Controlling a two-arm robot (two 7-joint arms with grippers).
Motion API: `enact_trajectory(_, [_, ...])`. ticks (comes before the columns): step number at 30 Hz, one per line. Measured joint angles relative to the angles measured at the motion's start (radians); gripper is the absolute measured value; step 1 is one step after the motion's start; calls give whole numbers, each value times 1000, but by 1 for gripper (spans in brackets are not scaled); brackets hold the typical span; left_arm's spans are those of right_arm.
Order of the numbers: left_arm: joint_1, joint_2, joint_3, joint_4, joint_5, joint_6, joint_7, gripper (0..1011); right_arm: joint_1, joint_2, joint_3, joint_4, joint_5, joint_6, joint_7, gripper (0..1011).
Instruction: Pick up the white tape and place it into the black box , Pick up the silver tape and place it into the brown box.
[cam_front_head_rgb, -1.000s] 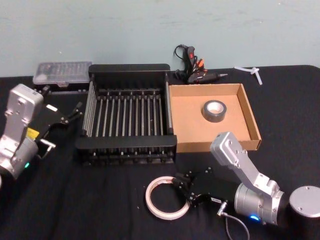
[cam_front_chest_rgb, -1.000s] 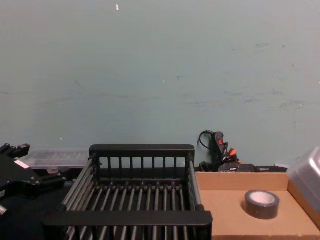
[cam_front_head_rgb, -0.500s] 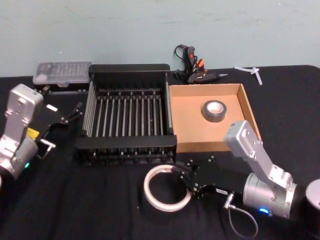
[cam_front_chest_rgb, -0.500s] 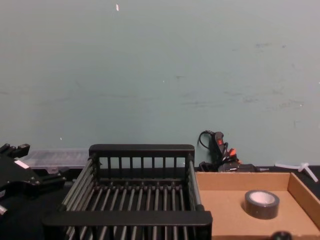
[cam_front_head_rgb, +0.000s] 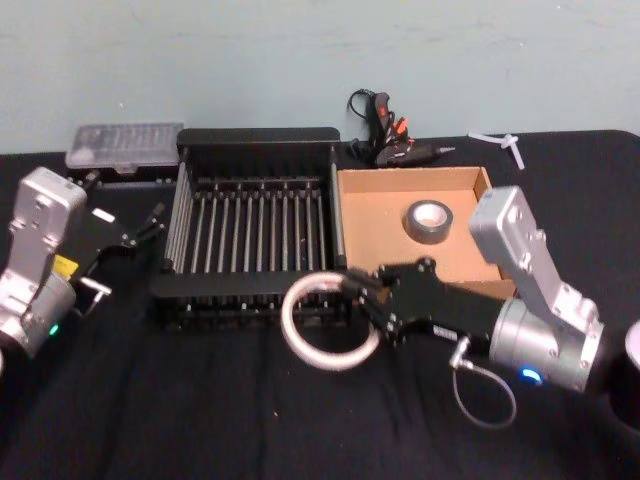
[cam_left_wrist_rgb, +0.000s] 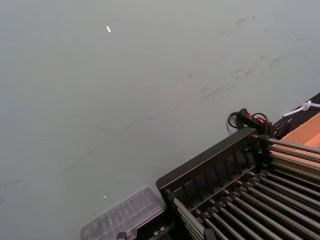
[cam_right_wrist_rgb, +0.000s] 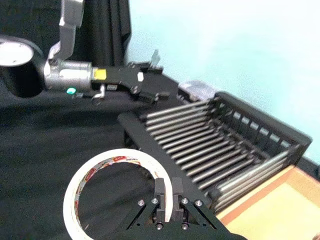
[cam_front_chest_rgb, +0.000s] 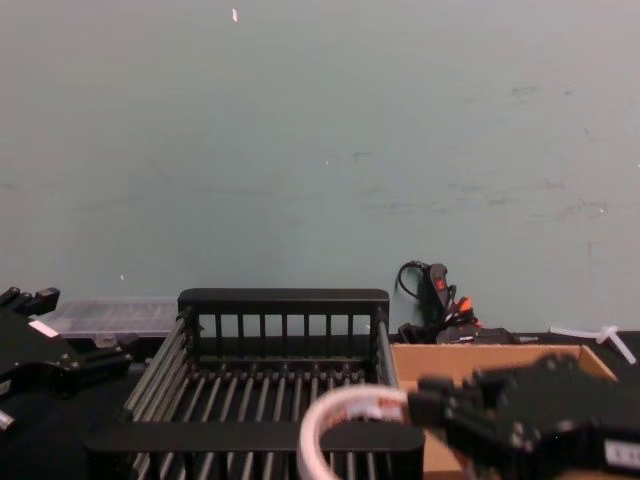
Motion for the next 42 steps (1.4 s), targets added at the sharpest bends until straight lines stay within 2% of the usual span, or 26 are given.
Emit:
enact_trajectory(6, [0, 0, 0, 0, 0, 0, 0, 1001, 49, -28, -2, 20, -1, 1, -25, 91])
enact_trajectory(19, [0, 0, 0, 0, 0, 0, 0, 1001, 187, -124, -25, 122, -40, 41, -82, 91])
enact_trajectory(25, [0, 0, 0, 0, 0, 0, 0, 1001, 252, -181, -39, 207, -67, 54, -108, 91])
enact_trajectory(32, [0, 0, 0, 0, 0, 0, 0, 1002, 333, -260, -60, 343, -118, 47, -137, 91])
enact_trajectory(42, [0, 0, 0, 0, 0, 0, 0, 1001, 398, -345, -72, 501, -170, 37, -160, 91])
